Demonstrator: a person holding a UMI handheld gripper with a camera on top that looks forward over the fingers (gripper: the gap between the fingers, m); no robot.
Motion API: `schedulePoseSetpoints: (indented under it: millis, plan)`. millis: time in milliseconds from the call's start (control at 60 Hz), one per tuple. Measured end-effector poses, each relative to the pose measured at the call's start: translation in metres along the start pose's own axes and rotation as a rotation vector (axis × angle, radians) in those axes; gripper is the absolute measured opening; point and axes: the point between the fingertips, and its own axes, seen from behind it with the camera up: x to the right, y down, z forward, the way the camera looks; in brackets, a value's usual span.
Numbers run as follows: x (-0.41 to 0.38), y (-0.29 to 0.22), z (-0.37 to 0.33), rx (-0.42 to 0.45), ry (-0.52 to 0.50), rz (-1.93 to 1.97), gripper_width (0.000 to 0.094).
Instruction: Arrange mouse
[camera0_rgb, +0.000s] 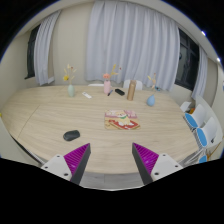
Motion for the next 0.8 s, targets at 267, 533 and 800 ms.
schedulePoseSetpoints:
  millis: [267, 533, 800]
  plan:
    - [-0.004, 0.021, -0.011, -0.052, -0.003, 0.027, 0.0858]
    - [-0.033, 0.048, -0.001, -0.100, -0.035, 0.080, 0.0859]
    - [-0.096, 0.060, 0.025, -0.080, -0.083, 0.063, 0.0859]
